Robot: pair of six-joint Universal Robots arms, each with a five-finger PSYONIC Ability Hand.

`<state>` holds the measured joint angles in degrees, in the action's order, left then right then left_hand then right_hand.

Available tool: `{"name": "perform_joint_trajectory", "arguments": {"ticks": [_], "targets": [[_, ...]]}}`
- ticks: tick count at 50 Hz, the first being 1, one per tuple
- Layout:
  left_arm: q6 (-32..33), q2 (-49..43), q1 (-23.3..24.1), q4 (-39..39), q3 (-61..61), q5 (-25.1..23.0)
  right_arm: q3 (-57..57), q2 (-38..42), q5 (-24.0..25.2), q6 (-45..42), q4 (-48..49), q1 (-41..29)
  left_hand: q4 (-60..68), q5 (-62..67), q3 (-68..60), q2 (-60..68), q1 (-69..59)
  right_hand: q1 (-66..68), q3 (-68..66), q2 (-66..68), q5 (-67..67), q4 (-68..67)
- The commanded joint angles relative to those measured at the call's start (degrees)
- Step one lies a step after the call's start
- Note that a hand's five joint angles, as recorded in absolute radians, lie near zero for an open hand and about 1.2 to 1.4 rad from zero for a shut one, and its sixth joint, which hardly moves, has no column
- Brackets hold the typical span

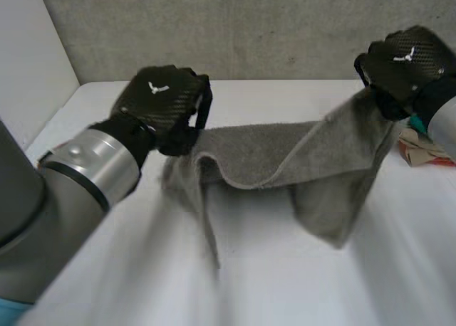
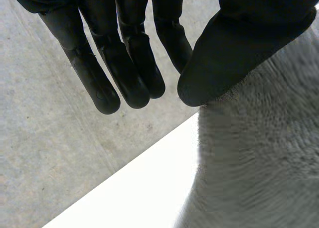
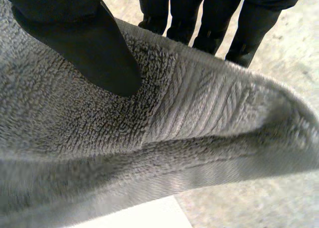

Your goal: Fold the laundry.

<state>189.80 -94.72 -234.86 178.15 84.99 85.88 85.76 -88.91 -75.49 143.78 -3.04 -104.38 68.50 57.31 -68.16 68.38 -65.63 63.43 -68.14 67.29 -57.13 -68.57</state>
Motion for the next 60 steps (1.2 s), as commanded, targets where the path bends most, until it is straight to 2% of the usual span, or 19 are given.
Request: {"name": "perform_joint_trajectory", "arguments": {"ticks": [1,4,8,13,14,15,17,20,23,26,31,37,41,45,54,60], "targets": [[3.99,-9.23,-9.29,-0.35,-2.28,-3.53,-0.33,5.66,-0.53,-0.16,-0.30,-4.59,11.50,12.69,-11.84,11.62,-14.37,16.57,-11.86,12.71,-12.87,-11.43],[8.11,-18.00,-10.70,1.06,-5.78,-3.00,-1.12,12.76,-3.16,-0.08,-0.30,-8.19,11.50,12.69,-11.84,11.62,-14.37,16.57,-11.86,12.71,-12.87,-11.43],[13.65,-28.20,-10.88,1.77,-11.75,-2.74,-1.83,18.15,-6.77,0.19,0.05,-10.40,11.50,12.69,-11.84,11.62,-14.37,16.57,-11.86,12.71,-12.87,-11.43],[16.30,-34.65,-10.62,1.77,-17.13,-2.91,-2.27,21.84,-9.06,0.45,3.65,-10.49,11.50,12.69,-11.84,11.62,-14.37,16.57,-11.86,12.71,-12.87,-11.43],[16.22,-34.65,-10.45,1.94,-17.57,-2.91,-2.18,22.11,-9.32,0.54,4.26,-10.49,4.03,5.22,-4.37,4.15,-6.90,16.57,-11.86,12.71,-12.87,-11.43],[16.22,-34.57,-10.36,1.77,-17.58,-2.82,-1.92,22.29,-9.93,0.54,5.23,-10.49,-14.03,-12.84,13.69,-13.91,11.16,16.57,-11.86,12.71,-12.87,-11.43],[16.30,-34.48,-10.01,1.77,-16.97,-2.74,-1.48,22.20,-10.38,0.54,5.85,-10.49,-26.78,-25.58,26.43,-26.66,23.91,16.57,-11.86,12.71,-12.87,-11.43],[16.13,-30.36,-9.30,1.77,-14.42,-1.68,-1.21,22.20,-11.17,0.63,6.29,-9.88,-37.24,-36.04,36.89,-37.12,34.37,16.57,-11.86,12.71,-12.87,-11.43],[14.99,-23.88,-9.21,2.11,-8.91,1.73,-1.04,22.11,-11.34,0.71,6.99,-9.44,-40.95,-39.76,40.61,-40.83,38.08,16.57,-11.86,12.71,-12.87,-11.43],[12.18,-19.46,-8.86,3.26,-4.50,3.85,-0.86,22.02,-11.35,0.89,7.78,-9.44,-42.47,-41.28,42.13,-42.35,39.60,16.57,-11.86,12.71,-12.87,-11.43],[2.27,-8.14,-6.93,4.49,5.95,4.74,0.01,22.02,-11.35,0.89,8.84,-9.35,-44.15,-42.96,43.81,-44.03,41.28,16.57,-11.86,12.71,-12.87,-11.43],[-2.85,-3.45,-6.23,7.91,13.70,4.65,1.68,22.02,-11.35,0.89,9.19,-9.17,-44.83,-43.64,44.49,-44.71,41.96,16.57,-11.86,12.71,-12.87,-11.43],[-2.94,-6.69,-5.96,12.30,14.50,4.82,2.74,22.02,-11.26,0.80,9.28,-9.26,-44.16,-42.96,43.81,-44.04,41.29,16.57,-11.86,12.71,-12.87,-11.43],[-2.77,-13.72,-5.26,14.95,11.52,4.91,4.14,21.76,-10.99,0.80,9.45,-9.26,-43.99,-42.80,43.65,-43.87,41.12,16.57,-11.86,12.71,-12.87,-11.43],[-5.05,-28.66,-4.21,15.13,-2.18,4.82,7.66,18.86,-10.47,0.72,10.07,-8.47,-44.16,-42.96,43.81,-44.04,41.29,16.57,-11.86,12.71,-12.87,-11.43],[-5.58,-32.63,-3.68,15.04,-6.50,4.65,8.63,18.07,-10.12,0.72,10.16,-8.38,-43.49,-42.29,43.14,-43.37,40.62,16.57,-11.86,12.71,-12.87,-11.43]]}}
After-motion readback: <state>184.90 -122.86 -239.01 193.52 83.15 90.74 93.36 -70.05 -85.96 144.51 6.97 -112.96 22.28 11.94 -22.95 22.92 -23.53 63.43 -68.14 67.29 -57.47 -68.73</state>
